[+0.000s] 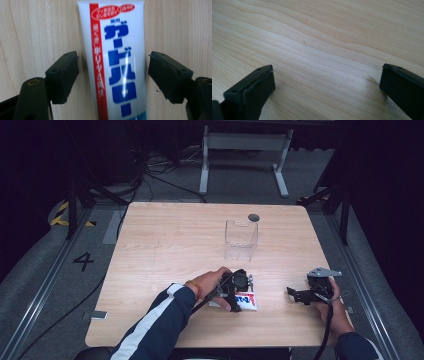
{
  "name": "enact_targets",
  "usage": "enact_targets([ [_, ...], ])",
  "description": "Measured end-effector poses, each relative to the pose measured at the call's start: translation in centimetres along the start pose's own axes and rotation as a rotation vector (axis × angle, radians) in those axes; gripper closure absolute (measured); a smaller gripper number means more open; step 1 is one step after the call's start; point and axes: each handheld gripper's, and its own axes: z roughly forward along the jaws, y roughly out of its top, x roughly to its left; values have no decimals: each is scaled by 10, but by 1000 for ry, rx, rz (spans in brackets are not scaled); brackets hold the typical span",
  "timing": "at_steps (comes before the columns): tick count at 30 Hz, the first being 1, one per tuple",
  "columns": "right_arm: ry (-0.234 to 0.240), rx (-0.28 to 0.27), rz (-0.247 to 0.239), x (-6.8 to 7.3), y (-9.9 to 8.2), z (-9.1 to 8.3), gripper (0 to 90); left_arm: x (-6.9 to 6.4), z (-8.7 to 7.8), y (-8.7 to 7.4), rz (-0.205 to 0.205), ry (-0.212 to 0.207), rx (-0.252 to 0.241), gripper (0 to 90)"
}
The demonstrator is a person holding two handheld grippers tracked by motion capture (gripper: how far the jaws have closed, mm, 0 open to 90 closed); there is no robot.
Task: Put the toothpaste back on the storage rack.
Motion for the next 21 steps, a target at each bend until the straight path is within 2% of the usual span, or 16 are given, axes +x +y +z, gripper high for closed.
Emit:
enact_targets([
  [4, 0, 0, 1, 0, 0, 0, 0, -1, 1, 5, 26, 22, 5, 356],
  [9, 1, 0, 1, 0, 0, 0, 0, -8, 0, 11, 39, 47, 55, 402],
  [10, 0, 1, 0, 0, 0, 0, 0, -8, 0, 11, 28, 51, 56, 406],
  [17, 1, 0, 2, 0, 0, 0, 0, -12, -3, 0, -19, 64, -24, 519],
  [21, 1, 0, 1, 0, 0, 0, 0, -11, -9, -5, -40, 91, -65, 584],
])
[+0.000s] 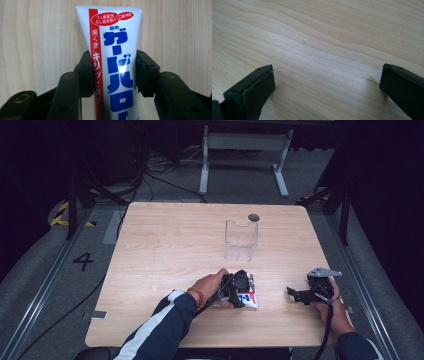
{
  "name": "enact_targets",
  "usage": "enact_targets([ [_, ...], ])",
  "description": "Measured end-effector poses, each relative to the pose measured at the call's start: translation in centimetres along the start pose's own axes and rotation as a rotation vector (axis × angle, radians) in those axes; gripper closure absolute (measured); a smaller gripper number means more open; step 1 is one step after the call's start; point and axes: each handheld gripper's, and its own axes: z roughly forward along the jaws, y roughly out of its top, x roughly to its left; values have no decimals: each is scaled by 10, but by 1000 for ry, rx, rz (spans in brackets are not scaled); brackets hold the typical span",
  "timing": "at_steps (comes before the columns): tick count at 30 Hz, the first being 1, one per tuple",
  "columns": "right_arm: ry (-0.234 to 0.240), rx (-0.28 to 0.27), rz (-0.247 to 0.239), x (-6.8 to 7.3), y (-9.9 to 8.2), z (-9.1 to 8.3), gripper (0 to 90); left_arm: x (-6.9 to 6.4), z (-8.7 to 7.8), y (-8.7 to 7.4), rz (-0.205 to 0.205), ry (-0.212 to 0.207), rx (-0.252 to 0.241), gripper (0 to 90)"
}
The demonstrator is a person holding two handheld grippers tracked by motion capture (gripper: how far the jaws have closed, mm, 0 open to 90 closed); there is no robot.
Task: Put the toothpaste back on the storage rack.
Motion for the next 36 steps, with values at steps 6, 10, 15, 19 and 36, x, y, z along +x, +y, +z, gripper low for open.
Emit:
enact_targets([
  [6, 1, 3, -1, 0, 0, -1, 0, 3, -20, -16, -58, 17, -123, 638],
  [10, 1, 2, -1, 0, 0, -1, 0, 6, -33, -25, -91, 22, -183, 657],
  [15, 1, 3, 0, 0, 0, -1, 0, 8, -48, -34, -104, 43, -244, 675],
  [19, 1, 3, -1, 0, 0, -1, 0, 7, -55, -37, -115, 60, -287, 686],
  [36, 1, 2, -2, 0, -1, -1, 0, -2, -76, -62, -151, 138, -532, 715],
])
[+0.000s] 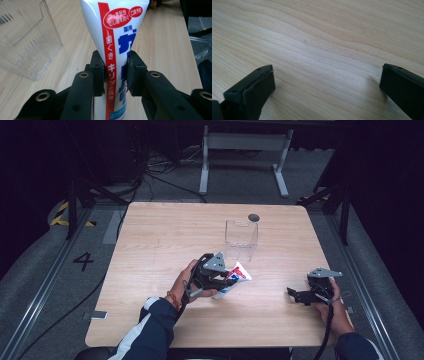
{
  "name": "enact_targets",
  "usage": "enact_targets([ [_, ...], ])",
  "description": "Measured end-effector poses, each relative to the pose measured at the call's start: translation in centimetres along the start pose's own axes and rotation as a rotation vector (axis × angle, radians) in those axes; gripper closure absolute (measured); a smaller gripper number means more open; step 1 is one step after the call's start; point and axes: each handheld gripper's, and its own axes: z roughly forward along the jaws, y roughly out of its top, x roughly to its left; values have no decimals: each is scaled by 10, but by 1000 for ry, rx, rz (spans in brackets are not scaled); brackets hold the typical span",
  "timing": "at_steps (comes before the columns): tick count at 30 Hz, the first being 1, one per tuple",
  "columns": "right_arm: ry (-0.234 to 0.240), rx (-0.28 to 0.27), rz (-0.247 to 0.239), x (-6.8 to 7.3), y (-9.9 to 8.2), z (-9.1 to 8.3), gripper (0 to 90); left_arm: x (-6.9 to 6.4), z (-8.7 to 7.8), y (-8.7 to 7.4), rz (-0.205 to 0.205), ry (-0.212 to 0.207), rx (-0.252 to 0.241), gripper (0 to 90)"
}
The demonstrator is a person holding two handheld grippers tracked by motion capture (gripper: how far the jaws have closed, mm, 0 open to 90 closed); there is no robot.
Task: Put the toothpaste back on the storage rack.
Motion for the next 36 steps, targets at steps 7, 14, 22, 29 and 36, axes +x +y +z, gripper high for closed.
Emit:
enact_targets([
  [7, 1, -1, 2, 0, 0, 0, 0, 4, -6, 6, -9, 17, -52, 717],
  [14, 1, -1, 1, 0, 0, 0, 0, 10, -12, 21, 4, 42, -76, 718],
  [22, 1, -2, 0, 0, 0, 0, 0, 15, -18, 41, 7, 43, -130, 719],
  [29, 2, -2, -1, 0, -1, 0, 0, 25, -23, 60, 4, 55, -157, 719],
  [36, 3, 0, -5, 0, -1, -1, 0, 40, -24, 78, 0, 73, -182, 719],
])
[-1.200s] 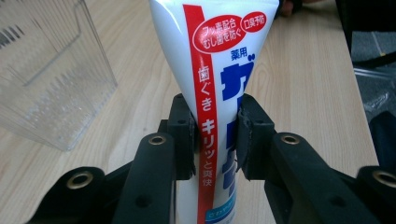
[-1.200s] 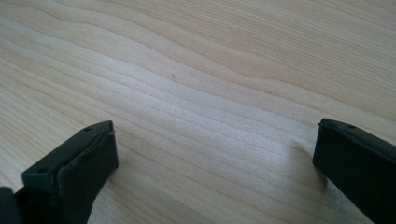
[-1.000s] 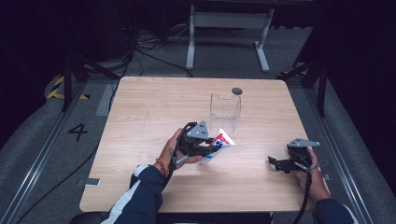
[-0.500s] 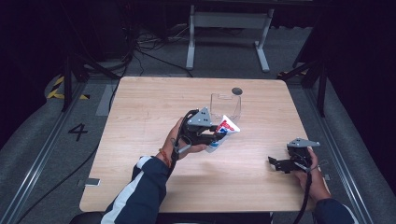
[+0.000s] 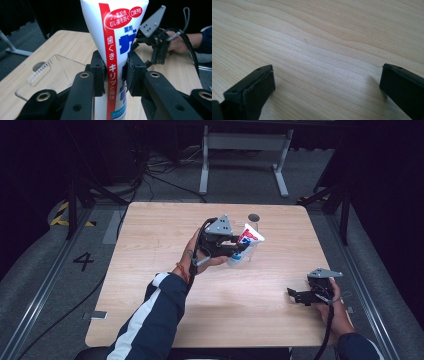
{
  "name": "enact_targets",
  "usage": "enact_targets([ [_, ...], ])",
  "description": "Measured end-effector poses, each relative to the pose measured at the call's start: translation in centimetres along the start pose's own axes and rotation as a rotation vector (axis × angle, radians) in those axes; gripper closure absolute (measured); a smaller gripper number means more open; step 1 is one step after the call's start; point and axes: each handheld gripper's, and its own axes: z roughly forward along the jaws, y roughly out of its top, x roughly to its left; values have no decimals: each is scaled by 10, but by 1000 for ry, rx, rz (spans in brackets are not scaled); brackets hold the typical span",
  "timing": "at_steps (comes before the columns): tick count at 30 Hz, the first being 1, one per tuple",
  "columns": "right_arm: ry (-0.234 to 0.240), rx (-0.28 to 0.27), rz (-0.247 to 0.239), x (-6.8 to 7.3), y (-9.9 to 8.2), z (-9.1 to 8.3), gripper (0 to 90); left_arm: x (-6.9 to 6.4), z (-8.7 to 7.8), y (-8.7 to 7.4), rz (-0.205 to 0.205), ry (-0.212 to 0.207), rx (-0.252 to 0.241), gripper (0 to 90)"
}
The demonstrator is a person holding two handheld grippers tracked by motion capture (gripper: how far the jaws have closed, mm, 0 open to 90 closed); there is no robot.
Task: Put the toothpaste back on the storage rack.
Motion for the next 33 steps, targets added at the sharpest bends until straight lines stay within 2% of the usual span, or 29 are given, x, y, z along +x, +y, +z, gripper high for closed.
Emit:
enact_targets([
  [6, 1, 0, -2, 0, 0, 0, 0, 11, 3, 10, -11, 11, -24, 719],
  [16, 0, 0, 0, 0, 0, 0, 0, 42, 14, 21, -42, 68, -59, 719],
  [23, 0, 0, 0, 0, 0, 0, 0, 61, 27, 20, -63, 96, -68, 718],
  [27, 1, 0, 0, 0, 0, 0, 0, 67, 34, 17, -57, 109, -53, 717],
  [29, 1, 0, 0, 0, 0, 0, 0, 71, 38, 15, -54, 112, -61, 718],
  [32, 0, -1, -4, 0, 0, 0, 0, 74, 45, 10, -44, 143, -52, 718],
  [33, 0, -1, -4, 0, 0, 0, 0, 74, 46, 9, -52, 141, -53, 718],
])
